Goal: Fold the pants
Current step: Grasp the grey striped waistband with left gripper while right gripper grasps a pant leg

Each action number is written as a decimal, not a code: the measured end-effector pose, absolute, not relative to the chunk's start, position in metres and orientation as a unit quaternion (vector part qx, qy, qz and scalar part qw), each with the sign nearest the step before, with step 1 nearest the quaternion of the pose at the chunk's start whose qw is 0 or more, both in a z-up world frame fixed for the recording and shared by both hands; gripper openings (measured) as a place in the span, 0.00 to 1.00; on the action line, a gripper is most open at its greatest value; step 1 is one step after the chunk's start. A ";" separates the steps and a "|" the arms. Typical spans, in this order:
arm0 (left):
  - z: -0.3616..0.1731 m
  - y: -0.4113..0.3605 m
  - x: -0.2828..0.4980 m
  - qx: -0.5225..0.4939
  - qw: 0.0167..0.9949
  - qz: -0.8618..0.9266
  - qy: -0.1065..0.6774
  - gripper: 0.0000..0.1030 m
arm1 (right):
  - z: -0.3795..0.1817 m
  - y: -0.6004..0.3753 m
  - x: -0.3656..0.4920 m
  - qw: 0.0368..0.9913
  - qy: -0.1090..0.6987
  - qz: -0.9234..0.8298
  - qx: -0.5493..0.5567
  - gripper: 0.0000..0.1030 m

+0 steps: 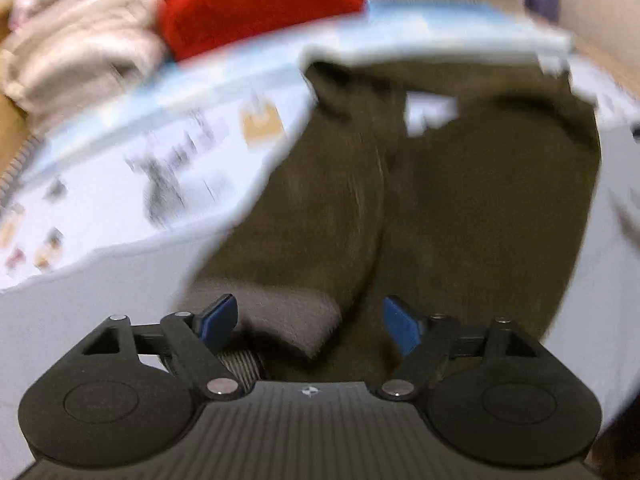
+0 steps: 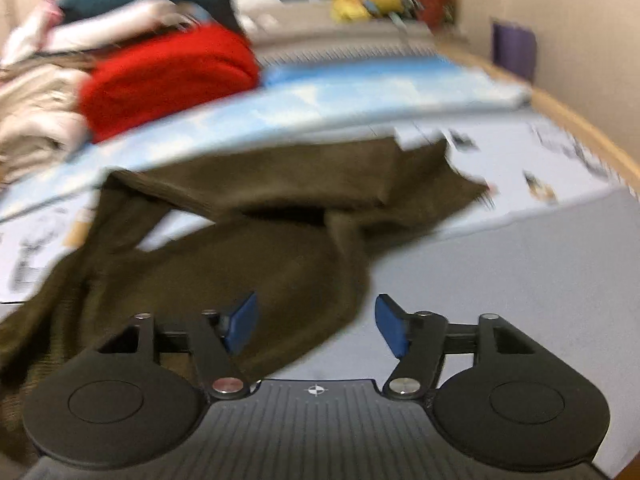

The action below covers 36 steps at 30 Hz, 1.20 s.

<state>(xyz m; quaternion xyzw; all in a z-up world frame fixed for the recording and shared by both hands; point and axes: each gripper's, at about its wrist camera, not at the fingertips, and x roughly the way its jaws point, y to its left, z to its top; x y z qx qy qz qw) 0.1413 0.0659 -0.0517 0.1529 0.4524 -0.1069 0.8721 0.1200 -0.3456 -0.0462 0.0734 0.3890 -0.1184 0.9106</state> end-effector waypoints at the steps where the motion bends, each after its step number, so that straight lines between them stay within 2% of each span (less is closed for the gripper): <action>1: -0.055 0.064 0.142 0.171 0.869 -0.113 0.450 0.83 | -0.059 -0.354 0.129 0.900 0.407 -0.127 0.092 0.65; 5: -0.063 0.059 0.151 0.224 0.869 -0.118 0.426 0.84 | -0.092 -0.368 0.166 0.881 0.437 -0.125 0.131 0.66; 7: -0.071 0.059 0.161 0.231 0.860 -0.119 0.439 0.84 | -0.100 -0.365 0.182 0.886 0.434 -0.125 0.103 0.70; 11: -0.086 0.052 0.175 0.299 0.845 -0.103 0.432 0.84 | -0.110 -0.366 0.212 0.897 0.419 -0.125 0.065 0.72; 13: -0.091 0.057 0.182 0.299 0.839 -0.113 0.440 0.79 | -0.119 -0.368 0.225 0.897 0.421 -0.122 0.061 0.72; 14: -0.091 0.062 0.187 0.295 0.841 -0.118 0.439 0.69 | -0.120 -0.370 0.229 0.897 0.421 -0.122 0.062 0.72; 15: -0.087 0.066 0.191 0.289 0.845 -0.117 0.434 0.55 | -0.123 -0.371 0.235 0.896 0.423 -0.122 0.061 0.71; 16: -0.082 0.073 0.197 0.274 0.854 -0.113 0.428 0.33 | -0.126 -0.373 0.239 0.895 0.424 -0.121 0.061 0.70; 17: -0.075 0.083 0.206 0.251 0.864 -0.101 0.424 0.32 | -0.127 -0.375 0.241 0.895 0.424 -0.123 0.059 0.69; 18: -0.069 0.092 0.215 0.233 0.875 -0.081 0.416 0.29 | -0.129 -0.378 0.245 0.895 0.423 -0.125 0.060 0.63; 19: -0.060 0.104 0.226 0.216 0.893 -0.041 0.393 0.25 | -0.130 -0.381 0.247 0.895 0.423 -0.127 0.062 0.50; 20: -0.051 0.115 0.235 0.206 0.907 0.005 0.367 0.23 | -0.132 -0.384 0.249 0.894 0.426 -0.126 0.067 0.42; 21: -0.042 0.127 0.246 0.193 0.918 0.060 0.341 0.23 | -0.134 -0.386 0.250 0.892 0.428 -0.124 0.074 0.30; 22: -0.033 0.148 0.260 0.151 0.926 0.116 0.325 0.24 | -0.135 -0.388 0.251 0.892 0.428 -0.121 0.081 0.24; 24: -0.025 0.186 0.275 0.033 0.933 0.148 0.326 0.26 | -0.135 -0.390 0.250 0.894 0.425 -0.120 0.082 0.17; 26: -0.029 0.213 0.281 -0.058 0.915 0.175 0.359 0.46 | -0.135 -0.389 0.248 0.894 0.426 -0.117 0.079 0.16; 27: -0.031 0.222 0.279 -0.091 0.903 0.187 0.376 0.67 | -0.135 -0.390 0.246 0.893 0.428 -0.116 0.081 0.16; 28: -0.033 0.230 0.274 -0.127 0.893 0.187 0.390 0.81 | -0.135 -0.392 0.244 0.892 0.429 -0.115 0.085 0.16; 32: -0.054 0.244 0.251 -0.214 0.845 0.119 0.475 0.82 | -0.136 -0.399 0.240 0.885 0.436 -0.114 0.116 0.17; 36: -0.096 0.234 0.237 -0.198 0.777 0.092 0.590 0.82 | -0.135 -0.397 0.237 0.882 0.437 -0.119 0.129 0.16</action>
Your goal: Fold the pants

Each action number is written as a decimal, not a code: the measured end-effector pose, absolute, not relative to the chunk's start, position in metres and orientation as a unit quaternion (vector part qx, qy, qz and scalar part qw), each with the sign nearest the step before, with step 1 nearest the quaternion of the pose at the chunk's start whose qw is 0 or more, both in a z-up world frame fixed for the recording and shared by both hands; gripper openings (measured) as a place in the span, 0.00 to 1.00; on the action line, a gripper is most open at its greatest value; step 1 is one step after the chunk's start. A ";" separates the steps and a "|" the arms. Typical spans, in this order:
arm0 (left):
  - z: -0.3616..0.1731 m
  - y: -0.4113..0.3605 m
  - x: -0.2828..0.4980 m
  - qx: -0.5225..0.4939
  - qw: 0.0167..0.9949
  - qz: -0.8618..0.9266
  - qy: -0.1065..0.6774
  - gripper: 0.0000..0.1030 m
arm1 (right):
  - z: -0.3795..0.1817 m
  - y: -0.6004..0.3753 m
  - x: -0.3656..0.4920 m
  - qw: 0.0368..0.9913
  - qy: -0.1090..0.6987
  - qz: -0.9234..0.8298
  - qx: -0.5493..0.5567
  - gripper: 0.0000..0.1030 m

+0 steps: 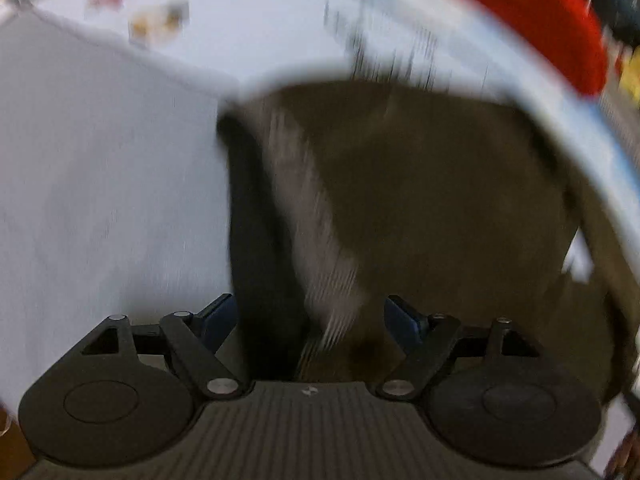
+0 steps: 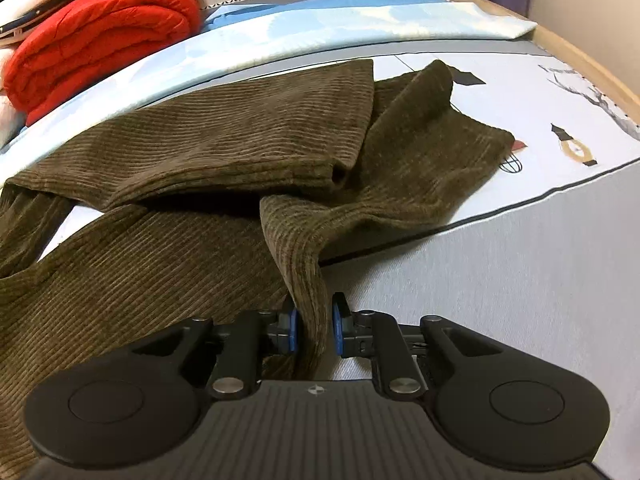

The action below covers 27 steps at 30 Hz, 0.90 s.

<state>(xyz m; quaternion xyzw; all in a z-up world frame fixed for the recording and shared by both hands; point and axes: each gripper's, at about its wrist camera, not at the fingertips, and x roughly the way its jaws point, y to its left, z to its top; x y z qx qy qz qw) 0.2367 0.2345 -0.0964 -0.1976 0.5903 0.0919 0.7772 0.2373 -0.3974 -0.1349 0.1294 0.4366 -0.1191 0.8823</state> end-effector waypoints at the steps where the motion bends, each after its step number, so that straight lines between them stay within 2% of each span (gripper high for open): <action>1: -0.107 0.233 0.234 -0.192 0.763 0.084 0.612 0.82 | -0.134 -0.397 0.236 0.881 0.439 -0.120 0.129 0.14; 3: -0.116 0.225 0.224 -0.182 0.756 0.068 0.625 0.80 | -0.132 -0.396 0.231 0.879 0.442 -0.121 0.133 0.10; 4: -0.116 0.223 0.223 -0.172 0.761 0.060 0.623 0.75 | -0.129 -0.398 0.228 0.879 0.440 -0.122 0.136 0.09; 7: -0.112 0.213 0.220 -0.131 0.782 0.030 0.609 0.49 | -0.120 -0.404 0.215 0.877 0.439 -0.122 0.154 0.09; 9: -0.110 0.204 0.217 -0.081 0.794 0.025 0.602 0.37 | -0.114 -0.409 0.205 0.873 0.444 -0.121 0.159 0.08; 13: -0.098 0.191 0.218 0.022 0.823 0.020 0.568 0.29 | -0.115 -0.417 0.186 0.848 0.491 -0.106 0.171 0.08; 18: -0.090 0.221 0.221 0.078 0.832 0.111 0.539 0.29 | -0.129 -0.390 0.158 0.791 0.590 0.070 0.148 0.10; 20: -0.091 0.230 0.222 0.083 0.826 0.140 0.540 0.31 | -0.127 -0.383 0.147 0.773 0.602 0.135 0.151 0.17; 21: -0.091 0.232 0.222 0.078 0.823 0.145 0.543 0.35 | -0.124 -0.386 0.143 0.773 0.599 0.142 0.154 0.22; 23: -0.089 0.232 0.225 0.058 0.823 0.144 0.546 0.38 | -0.116 -0.407 0.138 0.784 0.583 0.119 0.177 0.33; 24: -0.088 0.232 0.225 0.049 0.823 0.144 0.548 0.46 | -0.114 -0.424 0.137 0.789 0.571 0.099 0.202 0.35; 25: -0.088 0.236 0.225 0.040 0.822 0.142 0.550 0.59 | -0.111 -0.445 0.134 0.796 0.555 0.064 0.232 0.36; 27: -0.088 0.245 0.223 0.010 0.817 0.142 0.559 0.69 | -0.113 -0.485 0.127 0.800 0.527 -0.029 0.285 0.38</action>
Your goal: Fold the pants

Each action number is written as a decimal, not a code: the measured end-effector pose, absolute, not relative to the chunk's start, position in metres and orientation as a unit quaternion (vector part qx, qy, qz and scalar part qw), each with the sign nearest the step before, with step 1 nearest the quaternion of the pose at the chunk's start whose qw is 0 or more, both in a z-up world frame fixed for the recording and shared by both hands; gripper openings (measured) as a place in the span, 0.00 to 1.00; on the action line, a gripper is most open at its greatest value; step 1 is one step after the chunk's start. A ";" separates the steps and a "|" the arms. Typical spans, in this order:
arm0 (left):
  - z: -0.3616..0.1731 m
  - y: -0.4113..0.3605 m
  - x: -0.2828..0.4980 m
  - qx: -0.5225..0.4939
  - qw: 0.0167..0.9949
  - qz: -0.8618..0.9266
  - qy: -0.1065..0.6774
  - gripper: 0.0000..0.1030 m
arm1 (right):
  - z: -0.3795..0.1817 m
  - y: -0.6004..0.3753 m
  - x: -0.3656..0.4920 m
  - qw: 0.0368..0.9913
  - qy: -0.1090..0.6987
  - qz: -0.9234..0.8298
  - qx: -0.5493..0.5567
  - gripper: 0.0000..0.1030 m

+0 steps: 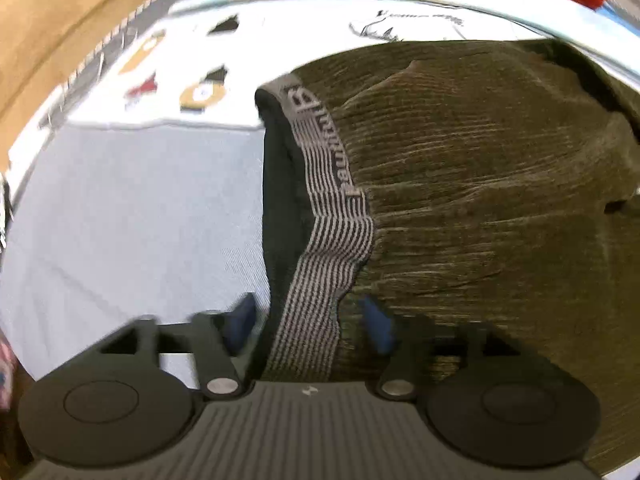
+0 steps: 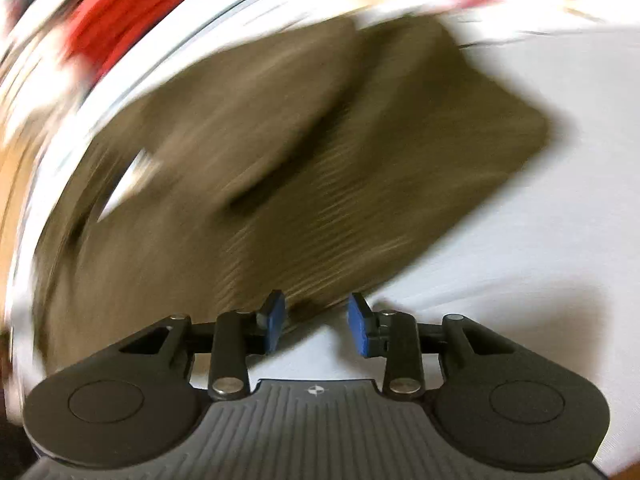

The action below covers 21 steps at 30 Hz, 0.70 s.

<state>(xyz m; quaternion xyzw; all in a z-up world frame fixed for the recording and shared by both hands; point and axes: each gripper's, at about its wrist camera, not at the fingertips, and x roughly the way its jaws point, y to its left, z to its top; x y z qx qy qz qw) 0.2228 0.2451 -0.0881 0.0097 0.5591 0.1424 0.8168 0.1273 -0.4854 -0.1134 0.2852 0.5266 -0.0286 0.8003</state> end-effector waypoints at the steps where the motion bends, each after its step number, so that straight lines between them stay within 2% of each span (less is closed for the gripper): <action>1: -0.091 0.246 0.223 -0.010 0.811 0.143 0.567 0.69 | -0.116 -0.504 0.122 0.796 0.513 -0.079 0.311 0.40; 4: -0.095 0.254 0.222 -0.044 0.799 0.145 0.582 0.69 | -0.122 -0.552 0.103 0.773 0.449 -0.209 0.396 0.47; 7: -0.100 0.254 0.224 -0.046 0.797 0.146 0.584 0.69 | -0.133 -0.571 0.099 0.758 0.413 -0.254 0.437 0.47; 10: -0.100 0.254 0.223 -0.041 0.797 0.146 0.585 0.69 | -0.137 -0.566 0.110 0.757 0.406 -0.247 0.449 0.48; 12: -0.102 0.255 0.224 -0.041 0.797 0.147 0.585 0.69 | -0.137 -0.557 0.126 0.774 0.411 -0.235 0.420 0.46; 14: -0.103 0.254 0.225 -0.034 0.797 0.148 0.584 0.67 | -0.140 -0.552 0.141 0.790 0.419 -0.226 0.386 0.28; 15: -0.104 0.253 0.227 -0.028 0.798 0.148 0.583 0.62 | -0.139 -0.551 0.144 0.794 0.425 -0.224 0.372 0.12; 16: -0.104 0.251 0.228 -0.021 0.799 0.149 0.582 0.55 | -0.137 -0.550 0.146 0.800 0.427 -0.222 0.358 0.07; 19: -0.101 0.249 0.229 -0.011 0.803 0.151 0.577 0.44 | -0.126 -0.558 0.139 0.812 0.409 -0.226 0.350 0.06; 21: -0.099 0.248 0.229 -0.007 0.805 0.147 0.574 0.42 | -0.112 -0.567 0.126 0.815 0.394 -0.244 0.346 0.05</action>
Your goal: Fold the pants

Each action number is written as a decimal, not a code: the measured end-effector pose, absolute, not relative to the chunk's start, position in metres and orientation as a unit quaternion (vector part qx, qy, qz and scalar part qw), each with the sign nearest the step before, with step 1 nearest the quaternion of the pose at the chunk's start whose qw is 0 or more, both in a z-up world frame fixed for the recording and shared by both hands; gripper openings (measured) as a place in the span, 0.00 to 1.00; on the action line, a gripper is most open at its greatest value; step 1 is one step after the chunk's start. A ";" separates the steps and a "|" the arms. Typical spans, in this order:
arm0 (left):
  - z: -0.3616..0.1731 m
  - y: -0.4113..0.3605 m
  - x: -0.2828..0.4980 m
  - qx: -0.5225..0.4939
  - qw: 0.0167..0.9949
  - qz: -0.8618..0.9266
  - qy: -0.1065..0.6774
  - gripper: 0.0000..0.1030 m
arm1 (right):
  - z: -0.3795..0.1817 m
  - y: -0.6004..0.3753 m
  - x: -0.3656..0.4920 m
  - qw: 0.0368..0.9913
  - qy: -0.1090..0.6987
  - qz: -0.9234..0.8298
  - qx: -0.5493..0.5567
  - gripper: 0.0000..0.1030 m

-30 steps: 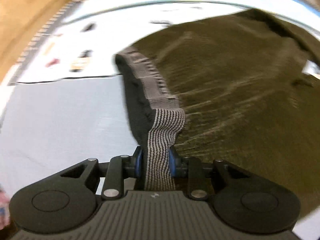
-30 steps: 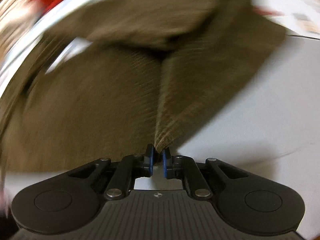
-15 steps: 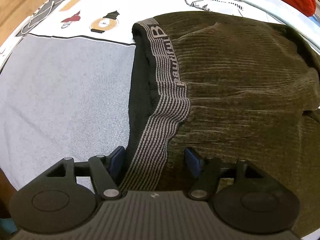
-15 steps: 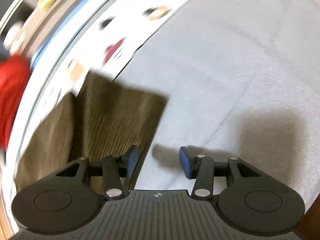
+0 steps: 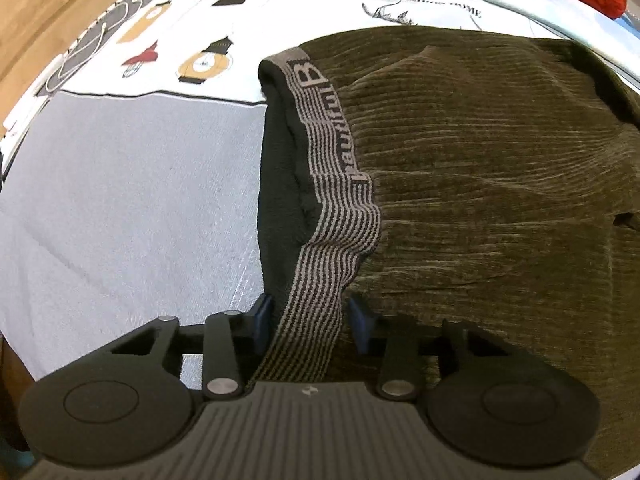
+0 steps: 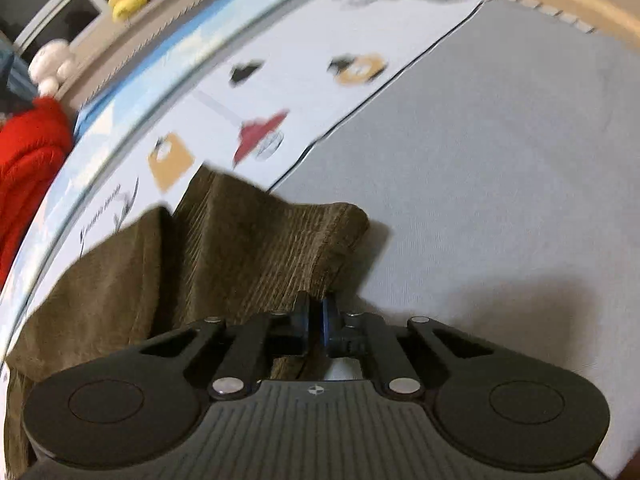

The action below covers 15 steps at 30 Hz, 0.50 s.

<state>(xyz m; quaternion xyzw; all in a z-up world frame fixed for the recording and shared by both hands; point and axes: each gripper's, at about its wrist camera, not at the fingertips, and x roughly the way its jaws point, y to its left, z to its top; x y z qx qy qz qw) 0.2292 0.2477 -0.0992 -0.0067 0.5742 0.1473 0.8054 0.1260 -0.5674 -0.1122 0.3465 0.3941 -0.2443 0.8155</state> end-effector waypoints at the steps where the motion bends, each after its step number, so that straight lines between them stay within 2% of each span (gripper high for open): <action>1: -0.098 0.246 0.229 -0.004 0.807 0.144 0.573 0.40 | -0.108 -0.575 0.118 0.812 0.390 -0.256 0.352 0.05; 5: -0.093 0.233 0.227 0.005 0.816 0.117 0.567 0.35 | -0.101 -0.606 0.076 0.784 0.389 -0.319 0.364 0.00; 6: -0.092 0.227 0.227 0.023 0.818 0.115 0.563 0.28 | -0.098 -0.613 0.066 0.776 0.388 -0.349 0.354 0.00; 8: -0.090 0.219 0.225 0.058 0.820 0.110 0.558 0.27 | -0.088 -0.630 0.040 0.763 0.383 -0.424 0.302 0.00; 9: -0.090 0.218 0.224 0.060 0.820 0.108 0.559 0.26 | -0.087 -0.641 0.025 0.755 0.374 -0.437 0.315 0.00; 12: -0.090 0.225 0.222 0.041 0.815 0.113 0.567 0.31 | -0.103 -0.664 -0.009 0.733 0.379 -0.395 0.403 0.00; 13: -0.088 0.230 0.222 0.025 0.816 0.114 0.565 0.33 | -0.108 -0.667 -0.012 0.733 0.378 -0.366 0.432 0.04; 14: -0.087 0.233 0.221 0.012 0.818 0.116 0.563 0.35 | -0.110 -0.667 -0.013 0.738 0.372 -0.340 0.449 0.04; 15: -0.085 0.236 0.220 -0.001 0.819 0.118 0.561 0.41 | -0.107 -0.664 -0.009 0.749 0.366 -0.322 0.449 0.05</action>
